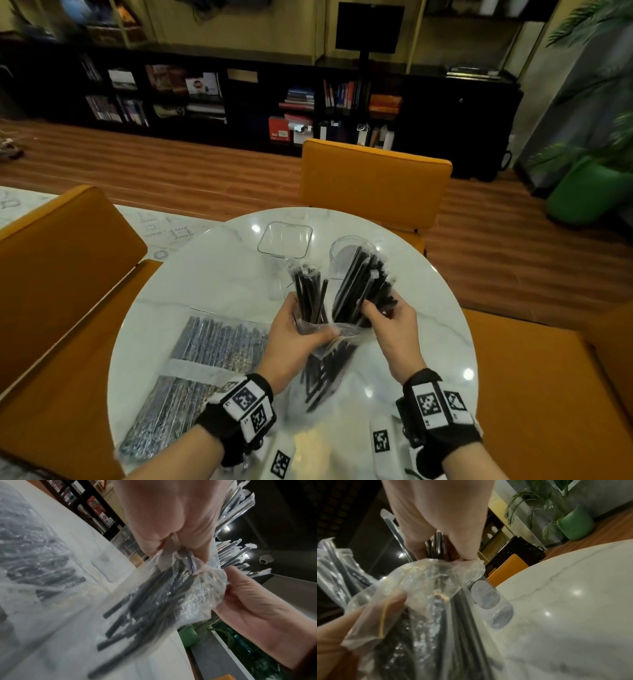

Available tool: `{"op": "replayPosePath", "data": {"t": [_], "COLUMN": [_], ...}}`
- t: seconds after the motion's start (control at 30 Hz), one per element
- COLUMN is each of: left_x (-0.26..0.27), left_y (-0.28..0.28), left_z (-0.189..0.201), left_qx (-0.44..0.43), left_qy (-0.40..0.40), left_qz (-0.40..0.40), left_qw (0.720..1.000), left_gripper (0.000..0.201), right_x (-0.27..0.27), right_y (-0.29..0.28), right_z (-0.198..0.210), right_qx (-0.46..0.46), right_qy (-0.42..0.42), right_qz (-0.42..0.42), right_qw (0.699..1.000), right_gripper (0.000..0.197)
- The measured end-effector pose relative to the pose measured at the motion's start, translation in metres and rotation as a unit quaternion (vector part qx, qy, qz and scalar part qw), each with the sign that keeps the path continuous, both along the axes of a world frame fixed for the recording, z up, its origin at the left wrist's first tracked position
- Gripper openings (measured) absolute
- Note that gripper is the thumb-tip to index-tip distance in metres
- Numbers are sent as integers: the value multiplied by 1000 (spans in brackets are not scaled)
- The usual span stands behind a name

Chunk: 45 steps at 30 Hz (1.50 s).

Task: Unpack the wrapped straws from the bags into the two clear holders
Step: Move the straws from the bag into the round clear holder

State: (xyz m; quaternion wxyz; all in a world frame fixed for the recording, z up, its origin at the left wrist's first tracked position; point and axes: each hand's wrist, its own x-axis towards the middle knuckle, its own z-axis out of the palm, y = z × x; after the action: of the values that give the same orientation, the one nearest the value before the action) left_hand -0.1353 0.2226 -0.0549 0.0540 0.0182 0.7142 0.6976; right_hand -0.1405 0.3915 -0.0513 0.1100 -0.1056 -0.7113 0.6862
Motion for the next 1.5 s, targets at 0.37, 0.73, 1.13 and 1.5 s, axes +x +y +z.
{"op": "replayPosePath", "data": {"t": [0.37, 0.73, 1.13, 1.5], "left_x": [-22, -22, -24, -20], "left_y": [-18, -14, -27, -41], "left_z": [-9, -1, 4, 3], "left_qx": [-138, -65, -136, -131], "left_qy": [-112, -104, -88, -101], "left_qz": [-154, -131, -110, -100], "left_qw": [972, 984, 981, 981], "left_gripper": [73, 34, 45, 57], "right_x": [-8, 6, -19, -79], "right_y": [-3, -9, 8, 53], "right_z": [22, 31, 91, 213], "right_qx": [-31, 96, 54, -10], "right_qy": [47, -12, 92, 239], "right_qz": [34, 167, 58, 32], "right_qw": [998, 981, 993, 971], "right_gripper": [8, 36, 18, 27]}}
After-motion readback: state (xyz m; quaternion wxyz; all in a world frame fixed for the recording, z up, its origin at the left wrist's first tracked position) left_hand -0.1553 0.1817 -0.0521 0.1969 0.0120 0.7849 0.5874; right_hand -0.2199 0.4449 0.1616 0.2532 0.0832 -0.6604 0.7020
